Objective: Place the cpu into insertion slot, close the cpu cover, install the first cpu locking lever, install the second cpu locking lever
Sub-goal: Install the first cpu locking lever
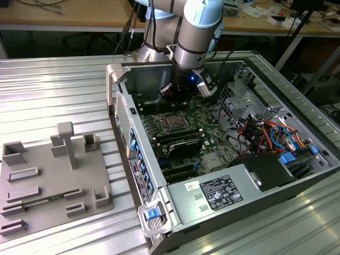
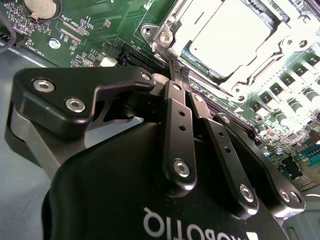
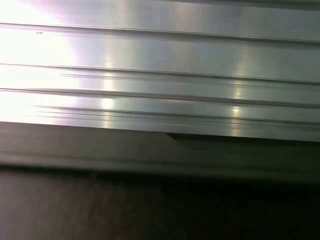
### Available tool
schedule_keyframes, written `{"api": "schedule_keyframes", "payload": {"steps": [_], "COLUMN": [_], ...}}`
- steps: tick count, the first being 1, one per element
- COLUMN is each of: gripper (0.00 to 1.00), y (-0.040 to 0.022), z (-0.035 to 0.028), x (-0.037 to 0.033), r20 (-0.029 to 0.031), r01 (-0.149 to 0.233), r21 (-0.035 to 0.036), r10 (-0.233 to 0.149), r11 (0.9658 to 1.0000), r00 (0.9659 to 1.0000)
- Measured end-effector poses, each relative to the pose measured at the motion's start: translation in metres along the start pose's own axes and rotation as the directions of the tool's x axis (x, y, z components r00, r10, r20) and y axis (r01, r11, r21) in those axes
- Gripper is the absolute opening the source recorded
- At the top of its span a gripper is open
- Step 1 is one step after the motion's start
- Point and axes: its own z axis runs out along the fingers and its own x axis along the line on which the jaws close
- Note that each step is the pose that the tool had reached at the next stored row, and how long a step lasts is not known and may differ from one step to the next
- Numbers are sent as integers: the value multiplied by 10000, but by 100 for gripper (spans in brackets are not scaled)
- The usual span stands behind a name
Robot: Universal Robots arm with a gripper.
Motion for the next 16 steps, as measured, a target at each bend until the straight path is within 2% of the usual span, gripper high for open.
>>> {"api": "schedule_keyframes", "payload": {"steps": [9,10,12,16], "gripper": [11,11,11,11], "y": [-3,1,-2,-2], "z": [22,30,35,33], "x": [0,-1,0,0], "r20": [0,9,3,0], "r01": [0,0,2,0], "r21": [15,-9,14,16], "r10": [0,0,-2,0], "r11": [10000,10000,10000,10000], "r00": [10000,10000,10000,10000]}}
